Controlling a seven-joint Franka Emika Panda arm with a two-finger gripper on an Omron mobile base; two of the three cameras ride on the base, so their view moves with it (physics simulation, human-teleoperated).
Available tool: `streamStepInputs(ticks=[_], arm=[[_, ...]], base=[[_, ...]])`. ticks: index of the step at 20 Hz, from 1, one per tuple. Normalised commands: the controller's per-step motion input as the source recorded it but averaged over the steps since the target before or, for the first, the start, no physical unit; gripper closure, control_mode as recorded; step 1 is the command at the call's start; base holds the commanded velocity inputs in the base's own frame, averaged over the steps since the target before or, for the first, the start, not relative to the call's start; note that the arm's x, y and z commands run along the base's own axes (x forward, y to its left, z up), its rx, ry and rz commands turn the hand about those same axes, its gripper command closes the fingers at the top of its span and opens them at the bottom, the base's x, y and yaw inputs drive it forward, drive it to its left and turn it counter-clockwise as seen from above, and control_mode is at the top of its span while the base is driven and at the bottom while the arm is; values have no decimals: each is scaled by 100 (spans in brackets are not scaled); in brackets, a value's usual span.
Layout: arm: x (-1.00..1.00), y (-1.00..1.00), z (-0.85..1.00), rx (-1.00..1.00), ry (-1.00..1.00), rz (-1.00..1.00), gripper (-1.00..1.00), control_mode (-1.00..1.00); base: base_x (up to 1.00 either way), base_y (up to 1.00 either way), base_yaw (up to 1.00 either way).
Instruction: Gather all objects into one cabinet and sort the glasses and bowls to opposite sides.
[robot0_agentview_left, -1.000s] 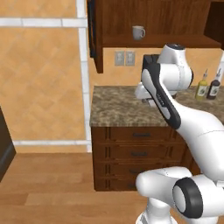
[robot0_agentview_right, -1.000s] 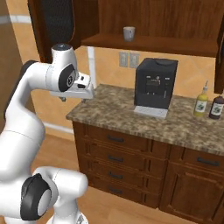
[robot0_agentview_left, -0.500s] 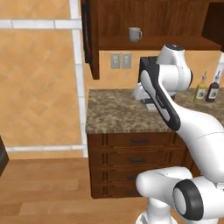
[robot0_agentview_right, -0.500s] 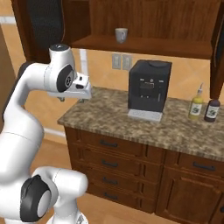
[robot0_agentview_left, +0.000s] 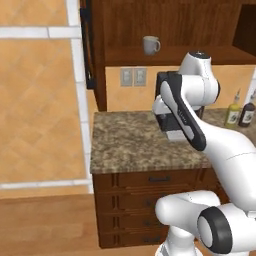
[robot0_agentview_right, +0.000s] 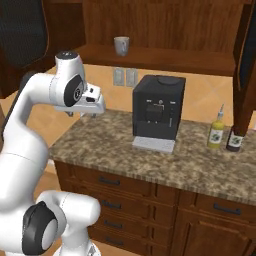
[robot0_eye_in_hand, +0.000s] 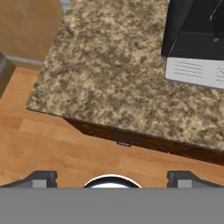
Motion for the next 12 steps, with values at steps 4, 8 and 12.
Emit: streamStepInputs(ticks=[4, 8, 12], arm=[[0, 0, 0, 0, 0, 0, -100, 100], [0, 0, 0, 0, 0, 0, -100, 100], [0, 0, 0, 0, 0, 0, -100, 100]], base=[[69, -44, -12], [66, -40, -12], [67, -37, -12]])
